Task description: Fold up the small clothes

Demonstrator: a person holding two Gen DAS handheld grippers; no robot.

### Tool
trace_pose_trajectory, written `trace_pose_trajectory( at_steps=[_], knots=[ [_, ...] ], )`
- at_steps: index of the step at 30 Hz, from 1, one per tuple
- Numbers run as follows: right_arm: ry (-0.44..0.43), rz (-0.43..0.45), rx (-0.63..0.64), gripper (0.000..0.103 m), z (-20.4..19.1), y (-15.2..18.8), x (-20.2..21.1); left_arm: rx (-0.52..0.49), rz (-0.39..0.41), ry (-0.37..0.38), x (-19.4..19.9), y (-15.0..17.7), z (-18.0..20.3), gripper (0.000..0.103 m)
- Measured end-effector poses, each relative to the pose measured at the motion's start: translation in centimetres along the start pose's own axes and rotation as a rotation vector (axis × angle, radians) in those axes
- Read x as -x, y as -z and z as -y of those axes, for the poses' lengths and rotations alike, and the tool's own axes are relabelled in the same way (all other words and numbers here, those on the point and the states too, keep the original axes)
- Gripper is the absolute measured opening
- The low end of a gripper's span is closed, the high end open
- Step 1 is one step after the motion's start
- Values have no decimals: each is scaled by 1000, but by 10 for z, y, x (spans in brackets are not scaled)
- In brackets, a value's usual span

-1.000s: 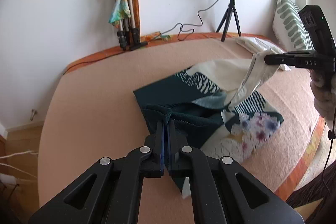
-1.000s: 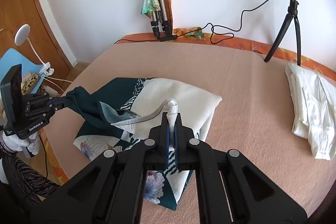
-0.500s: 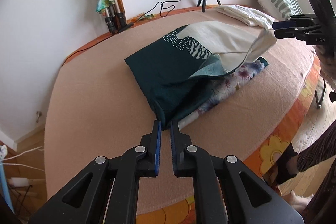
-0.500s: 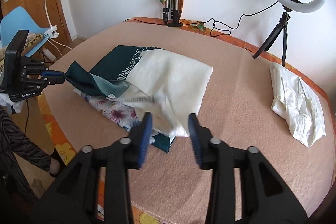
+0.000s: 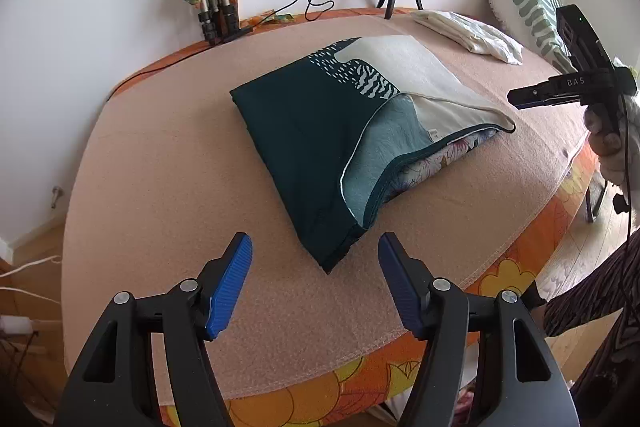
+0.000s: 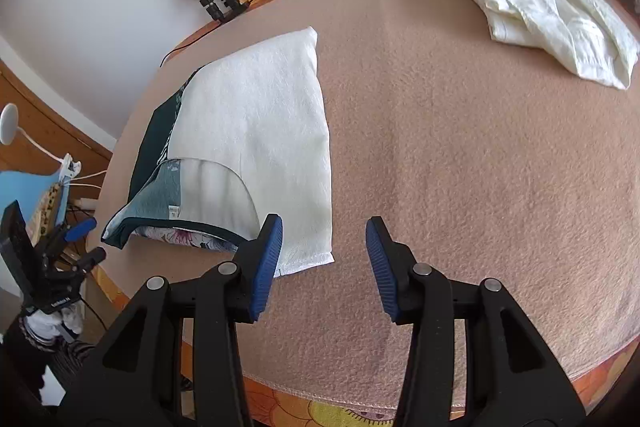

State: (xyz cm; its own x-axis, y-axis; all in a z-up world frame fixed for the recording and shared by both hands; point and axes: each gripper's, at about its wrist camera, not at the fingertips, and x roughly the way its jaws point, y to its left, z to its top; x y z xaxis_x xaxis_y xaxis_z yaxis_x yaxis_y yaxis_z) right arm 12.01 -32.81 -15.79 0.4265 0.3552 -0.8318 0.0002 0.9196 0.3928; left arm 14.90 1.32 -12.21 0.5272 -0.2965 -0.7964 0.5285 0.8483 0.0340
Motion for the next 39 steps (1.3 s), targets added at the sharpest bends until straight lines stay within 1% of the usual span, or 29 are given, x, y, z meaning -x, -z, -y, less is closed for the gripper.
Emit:
trace_pose_trajectory(
  at_steps=[2, 3, 4, 5, 6, 8, 9, 11, 13, 14, 15, 16, 17, 18, 19, 20, 21, 22, 23, 25, 26, 28, 30, 32, 34, 37, 39],
  knots=[
    [-26, -15, 0, 46, 0, 2, -5, -90, 11, -62, -8, 3, 14, 65],
    [-14, -24, 13, 46, -3, 3, -8, -133, 14, -105, -12, 4, 20, 55],
    [-1, -31, 20, 44, -6, 4, -12, -165, 6, -132, -16, 4, 24, 31],
    [-21, -33, 20, 30, -8, 6, -14, -179, -7, -145, -19, 3, 26, 17],
    [-40, -43, 18, 8, -10, 8, -16, -186, -15, -152, -22, 2, 26, 3],
    [6, -39, 40, 6, -20, 12, -16, -214, 19, -174, -17, -1, 26, 2],
    [5, -29, 52, 6, -26, 13, -13, -229, 34, -195, -13, -3, 25, 1],
    [-16, -17, 51, 5, -32, 13, -4, -230, 68, -204, -3, -9, 18, 1],
    [-45, -3, 36, 5, -33, 12, 7, -262, 98, -235, 6, -9, 16, 1],
    [-43, -10, 35, 5, -31, 12, 10, -275, 96, -218, 7, -7, 15, 1],
    [-14, -12, 50, 5, -30, 12, 10, -291, 83, -209, 6, -3, 15, 1],
    [39, -10, 71, 5, -29, 12, 10, -307, 63, -219, 1, 2, 17, 6],
    [70, -22, 82, 5, -27, 12, 8, -305, 35, -209, -3, 6, 17, 6],
    [77, -42, 94, 5, -26, 13, 7, -287, 8, -183, -6, 10, 15, 7],
    [89, -58, 106, 5, -26, 13, 7, -270, -5, -166, -6, 13, 13, 14],
    [124, -61, 124, 7, -28, 13, 9, -252, -13, -151, -4, 14, 12, 19],
    [163, -50, 163, 8, -31, 14, 14, -225, -21, -124, 0, 15, 10, 28],
    [199, -22, 203, 8, -36, 13, 21, -199, -12, -97, 8, 15, 7, 31],
    [212, 9, 234, 9, -41, 11, 29, -179, -2, -79, 15, 13, 6, 31],
    [190, 61, 253, 12, -48, -1, 43, -102, 19, -33, 26, 1, -2, 31],
    [156, 90, 259, 12, -54, -9, 47, -62, 32, -2, 29, -8, -7, 31],
    [103, 102, 287, 12, -72, -32, 42, -2, 50, 43, 27, -32, -14, 31],
    [69, 116, 335, 12, -97, -54, 30, 33, 78, 63, 19, -56, -16, 31],
    [1, 97, 366, 12, -122, -76, 12, 68, 99, 66, 7, -78, -17, 31],
    [-62, 66, 379, 12, -140, -93, -9, 117, 91, 115, -7, -91, -19, 31],
    [-127, 9, 346, 12, -149, -116, -45, 152, 64, 153, -30, -96, -12, 31],
    [-146, -22, 327, 11, -151, -123, -67, 166, 29, 149, -47, -94, -8, 31]
  ],
)
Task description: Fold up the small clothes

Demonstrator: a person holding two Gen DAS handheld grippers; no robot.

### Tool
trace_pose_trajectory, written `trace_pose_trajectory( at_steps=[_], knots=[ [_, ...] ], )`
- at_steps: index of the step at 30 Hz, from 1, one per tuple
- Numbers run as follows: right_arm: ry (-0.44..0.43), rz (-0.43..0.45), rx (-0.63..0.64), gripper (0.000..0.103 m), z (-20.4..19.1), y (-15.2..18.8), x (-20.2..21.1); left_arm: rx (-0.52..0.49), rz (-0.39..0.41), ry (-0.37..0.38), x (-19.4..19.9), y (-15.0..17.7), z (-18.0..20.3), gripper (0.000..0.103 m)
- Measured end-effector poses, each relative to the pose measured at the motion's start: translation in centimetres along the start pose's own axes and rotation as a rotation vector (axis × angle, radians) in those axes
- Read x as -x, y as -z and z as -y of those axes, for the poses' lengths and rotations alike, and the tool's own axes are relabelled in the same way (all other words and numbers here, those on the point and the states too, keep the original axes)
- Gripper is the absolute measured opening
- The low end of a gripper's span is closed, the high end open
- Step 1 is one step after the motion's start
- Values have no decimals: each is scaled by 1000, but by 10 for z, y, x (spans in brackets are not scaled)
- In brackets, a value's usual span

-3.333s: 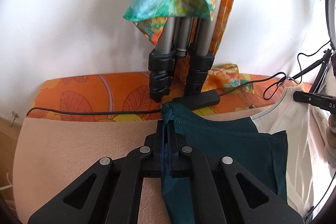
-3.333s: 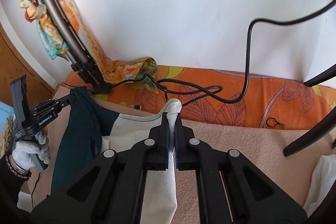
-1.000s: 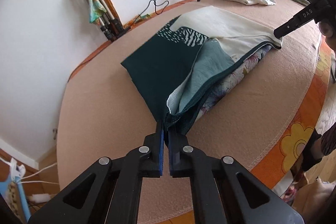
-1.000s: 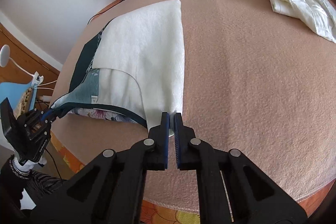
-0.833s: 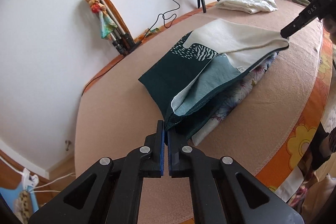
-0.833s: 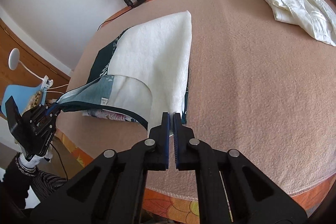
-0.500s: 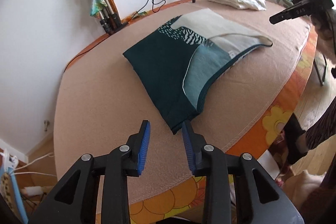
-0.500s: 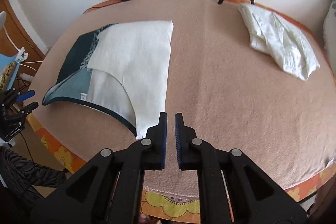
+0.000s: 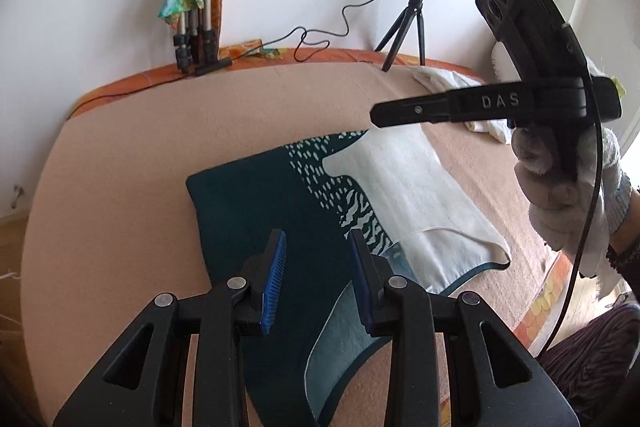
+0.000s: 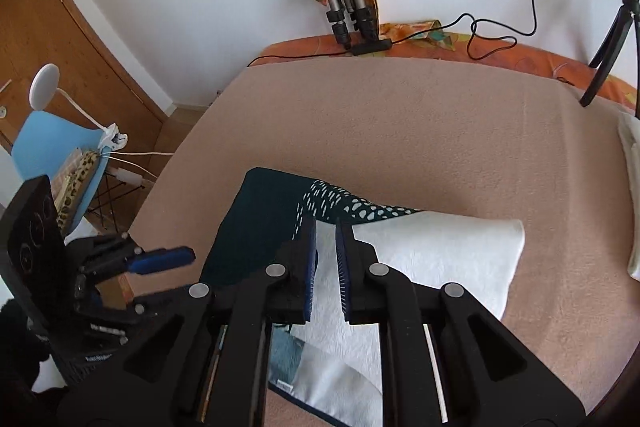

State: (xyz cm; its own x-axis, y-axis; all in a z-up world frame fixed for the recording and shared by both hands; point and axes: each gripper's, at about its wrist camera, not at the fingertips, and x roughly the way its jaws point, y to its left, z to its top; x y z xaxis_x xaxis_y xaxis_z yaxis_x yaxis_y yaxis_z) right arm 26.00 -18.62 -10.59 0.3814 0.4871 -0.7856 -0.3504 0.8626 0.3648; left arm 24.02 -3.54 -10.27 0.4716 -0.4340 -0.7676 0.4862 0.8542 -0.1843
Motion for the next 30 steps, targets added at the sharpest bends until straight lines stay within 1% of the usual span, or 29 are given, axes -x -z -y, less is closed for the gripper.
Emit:
trace_pose_trajectory(
  at_steps=[4, 7, 8, 9, 10, 12, 14, 15, 16, 17, 18, 19, 22, 24, 26, 28, 29, 30],
  knots=[
    [31, -79, 6, 11, 8, -2, -42, 10, -83, -28, -31, 15, -4, 31],
    [76, -105, 9, 11, 20, -4, -65, 19, -130, -47, -46, 28, -9, 31],
    [104, -108, 4, 11, 25, -5, -72, 20, -131, -48, -48, 32, -9, 31],
    [118, -123, -6, 11, 33, -6, -77, 2, -111, -60, -46, 35, -7, 31],
    [111, -141, -7, 11, 38, -6, -82, -9, -113, -65, -45, 37, -5, 31],
    [96, -143, -12, 11, 45, -9, -76, -5, -121, -56, -43, 40, -5, 31],
    [92, -110, -21, 11, 49, -16, -58, 17, -132, -28, -35, 41, -8, 31],
    [115, -83, -11, 11, 51, -19, -46, 29, -122, -24, -29, 41, -9, 31],
    [143, -58, -7, 11, 55, -21, -35, 27, -107, -34, -22, 42, -9, 31],
    [152, -46, -14, 11, 58, -19, -25, 16, -91, -52, -16, 43, -8, 31],
    [141, -32, -31, 11, 62, -16, -17, 17, -74, -74, -10, 45, -9, 31],
    [125, -16, -45, 11, 65, -14, -11, 36, -62, -79, -4, 48, -11, 31],
    [99, 15, -22, 11, 62, -7, -5, 88, -42, -84, 5, 54, -14, 31],
    [70, -15, 11, 11, 51, -4, -17, 86, -47, -73, 3, 56, -9, 31],
    [98, -56, 51, 11, 41, 1, -36, 81, -65, -36, -3, 59, -3, 31],
    [120, -100, 65, 11, 40, 7, -51, 55, -78, -58, -9, 64, 5, 31],
    [143, -108, 62, 11, 42, 10, -54, 55, -95, -59, -12, 68, 5, 31],
    [138, -105, 50, 11, 47, 11, -52, 60, -112, -58, -14, 72, 5, 31]
  ],
)
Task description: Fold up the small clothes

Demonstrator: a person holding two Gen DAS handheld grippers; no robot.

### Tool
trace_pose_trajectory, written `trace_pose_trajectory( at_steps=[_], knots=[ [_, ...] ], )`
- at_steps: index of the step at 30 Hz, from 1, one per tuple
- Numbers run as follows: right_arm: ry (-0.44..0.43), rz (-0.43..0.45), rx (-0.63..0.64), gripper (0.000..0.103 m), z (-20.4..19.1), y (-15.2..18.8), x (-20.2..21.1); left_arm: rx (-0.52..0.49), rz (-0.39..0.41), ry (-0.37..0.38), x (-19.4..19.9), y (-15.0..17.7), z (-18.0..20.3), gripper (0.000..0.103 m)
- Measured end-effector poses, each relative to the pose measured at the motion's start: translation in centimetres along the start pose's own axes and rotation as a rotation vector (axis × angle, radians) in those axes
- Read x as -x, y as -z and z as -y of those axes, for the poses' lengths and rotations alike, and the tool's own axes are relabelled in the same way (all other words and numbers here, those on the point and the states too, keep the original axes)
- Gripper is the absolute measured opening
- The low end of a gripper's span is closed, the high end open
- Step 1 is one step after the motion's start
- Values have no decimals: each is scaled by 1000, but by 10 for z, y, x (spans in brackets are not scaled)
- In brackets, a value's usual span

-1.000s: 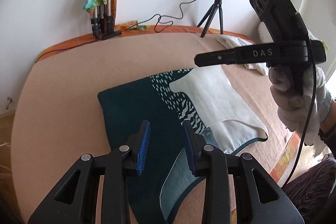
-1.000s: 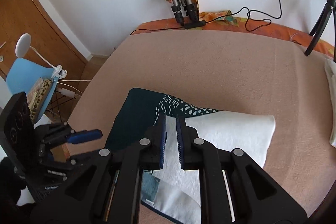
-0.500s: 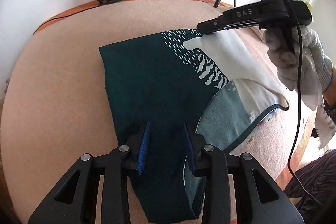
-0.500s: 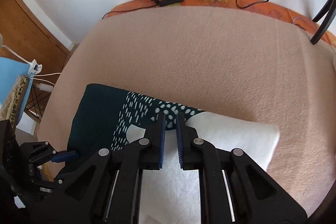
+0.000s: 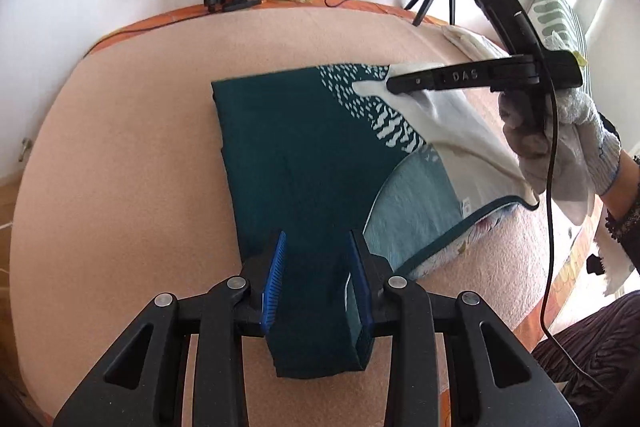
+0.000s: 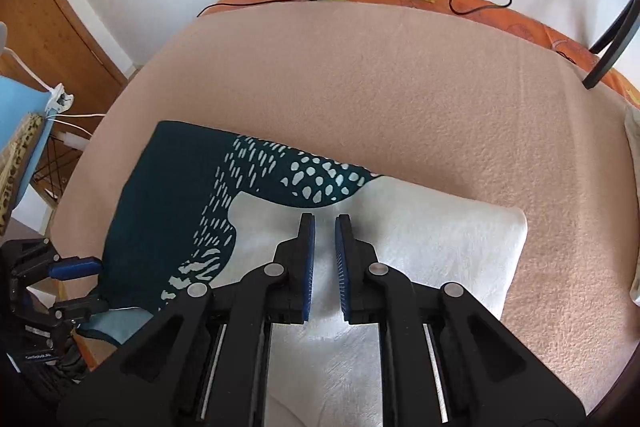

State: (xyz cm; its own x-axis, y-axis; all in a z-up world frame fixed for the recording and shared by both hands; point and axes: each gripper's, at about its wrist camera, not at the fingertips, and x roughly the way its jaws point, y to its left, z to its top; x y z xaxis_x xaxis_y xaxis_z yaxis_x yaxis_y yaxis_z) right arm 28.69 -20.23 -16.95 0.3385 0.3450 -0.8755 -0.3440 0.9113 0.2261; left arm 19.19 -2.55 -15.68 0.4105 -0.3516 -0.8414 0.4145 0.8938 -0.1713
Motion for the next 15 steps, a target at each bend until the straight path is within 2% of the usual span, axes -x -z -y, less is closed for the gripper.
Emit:
trace_pose_trajectory(
  at_steps=[2, 4, 6, 8, 10, 11, 12, 15],
  knots=[
    [-5, -4, -41, 12, 11, 3, 10, -24, -23, -33, -5, 7, 1, 31],
    [20, 8, -71, 21, 24, 9, 27, -24, -25, -54, -1, 14, -4, 31],
    [21, 52, -124, 38, 43, 18, 50, 39, -21, -33, 9, 18, -14, 32],
    [1, 101, -198, 42, 64, 30, 71, 117, 6, -26, 25, 22, -26, 40],
    [-40, 135, -243, 46, 81, 40, 86, 207, 39, 16, 41, 25, -39, 60],
    [-61, 149, -263, 54, 88, 44, 90, 252, 46, 36, 46, 28, -44, 66],
    [-84, 158, -287, 59, 95, 47, 91, 310, 49, 60, 49, 30, -52, 69],
    [-147, 168, -373, 60, 116, 55, 83, 458, 44, 171, 46, 38, -69, 69]
  ],
)
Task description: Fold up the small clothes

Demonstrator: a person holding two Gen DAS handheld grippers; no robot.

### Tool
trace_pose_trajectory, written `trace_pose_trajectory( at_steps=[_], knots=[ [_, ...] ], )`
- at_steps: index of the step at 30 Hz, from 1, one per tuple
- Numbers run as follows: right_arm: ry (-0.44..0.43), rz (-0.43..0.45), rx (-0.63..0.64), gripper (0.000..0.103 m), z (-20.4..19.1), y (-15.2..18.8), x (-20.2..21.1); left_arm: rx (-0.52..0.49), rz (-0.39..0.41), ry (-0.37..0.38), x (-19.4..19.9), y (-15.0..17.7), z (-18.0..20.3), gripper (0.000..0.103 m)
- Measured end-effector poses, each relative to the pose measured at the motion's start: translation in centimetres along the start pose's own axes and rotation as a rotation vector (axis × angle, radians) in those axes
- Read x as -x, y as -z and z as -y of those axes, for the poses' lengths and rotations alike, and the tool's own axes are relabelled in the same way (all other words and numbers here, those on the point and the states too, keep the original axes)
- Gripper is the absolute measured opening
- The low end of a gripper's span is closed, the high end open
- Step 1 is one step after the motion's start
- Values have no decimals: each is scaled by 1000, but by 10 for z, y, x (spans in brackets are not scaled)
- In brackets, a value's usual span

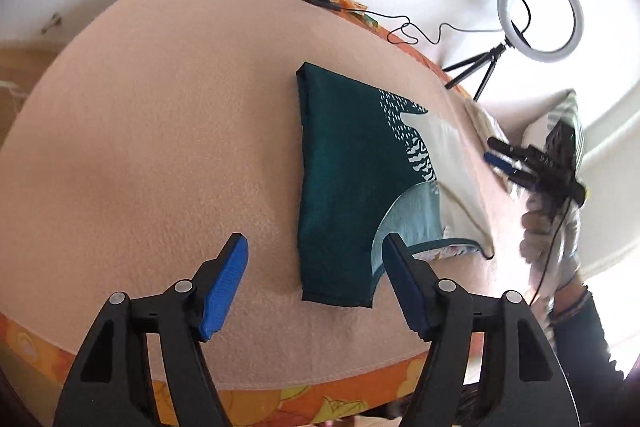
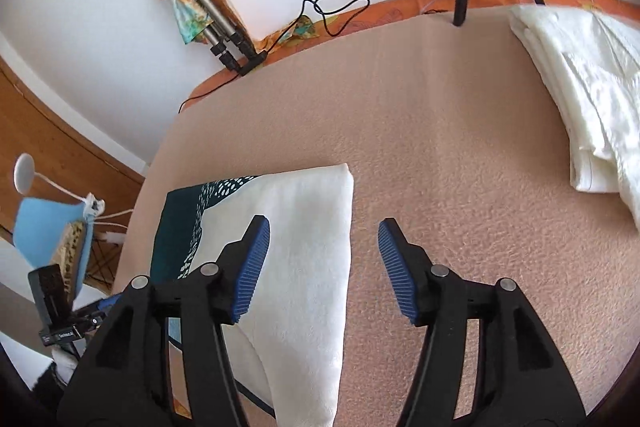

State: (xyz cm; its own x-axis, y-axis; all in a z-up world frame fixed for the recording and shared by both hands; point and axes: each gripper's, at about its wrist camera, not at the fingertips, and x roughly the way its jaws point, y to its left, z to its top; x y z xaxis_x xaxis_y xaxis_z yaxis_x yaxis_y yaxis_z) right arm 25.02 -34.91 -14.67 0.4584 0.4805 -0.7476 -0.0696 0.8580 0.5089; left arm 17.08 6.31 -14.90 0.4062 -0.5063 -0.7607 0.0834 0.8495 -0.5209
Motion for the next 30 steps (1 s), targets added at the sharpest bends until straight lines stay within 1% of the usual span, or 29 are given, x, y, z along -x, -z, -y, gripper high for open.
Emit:
trace_pose_trajectory(
  at_steps=[2, 4, 5, 6, 7, 8, 9, 10, 11, 13, 17, 18, 20, 21, 22, 23, 24, 25, 26, 27, 30],
  knots=[
    [-37, -29, -48, 60, 12, 1, -13, 74, -28, 57, -9, 1, -7, 69],
    [-47, -42, -71, 60, 20, 2, -23, 90, -73, 57, -22, 4, -8, 69],
    [-56, -50, -81, 60, 23, 2, -28, 96, -81, 66, -27, 3, -7, 69],
    [-70, -57, -85, 60, 25, 1, -34, 87, -53, 70, -24, 3, -4, 70],
    [-92, -45, -78, 60, 25, 0, -36, 91, -74, 92, -29, 2, -3, 70],
    [-109, -47, -73, 60, 26, -2, -39, 94, -69, 111, -31, 1, -1, 70],
    [-121, -42, -72, 60, 27, -5, -41, 90, -67, 118, -32, 1, 2, 70],
    [-137, -39, -74, 60, 28, -7, -43, 63, -59, 110, -34, 0, 8, 70],
    [-157, -33, -79, 60, 29, -8, -46, 42, -66, 119, -37, -1, 11, 70],
    [-190, -20, -93, 60, 30, -13, -52, 38, -75, 145, -43, -4, 18, 70],
    [-217, -16, -78, 59, 17, -21, -68, -18, -71, 136, -54, -5, 34, 70],
    [-220, -17, -71, 59, 13, -22, -73, -24, -69, 134, -54, -5, 35, 70],
    [-218, -16, -52, 59, 5, -23, -79, -12, -75, 154, -57, -6, 36, 70],
    [-213, -16, -41, 56, 1, -23, -81, -14, -75, 149, -59, -6, 38, 65],
    [-208, -23, -30, 51, -2, -23, -84, -19, -73, 134, -59, -6, 39, 52],
    [-196, -32, -24, 43, -4, -22, -85, -23, -79, 122, -61, -5, 39, 45],
    [-179, -30, -19, 29, -5, -21, -85, -17, -88, 121, -63, -5, 39, 29],
    [-185, -54, -21, 20, -5, -20, -89, -12, -103, 114, -66, -5, 38, 11],
    [-173, -75, -21, 11, -7, -19, -93, -9, -109, 102, -68, -4, 36, 6],
    [-152, -68, -10, 11, -9, -17, -92, -9, -97, 99, -67, -2, 36, 6],
    [-108, -44, 36, 8, -20, -18, -85, -91, -61, 23, -60, 0, 47, 4]
  ],
)
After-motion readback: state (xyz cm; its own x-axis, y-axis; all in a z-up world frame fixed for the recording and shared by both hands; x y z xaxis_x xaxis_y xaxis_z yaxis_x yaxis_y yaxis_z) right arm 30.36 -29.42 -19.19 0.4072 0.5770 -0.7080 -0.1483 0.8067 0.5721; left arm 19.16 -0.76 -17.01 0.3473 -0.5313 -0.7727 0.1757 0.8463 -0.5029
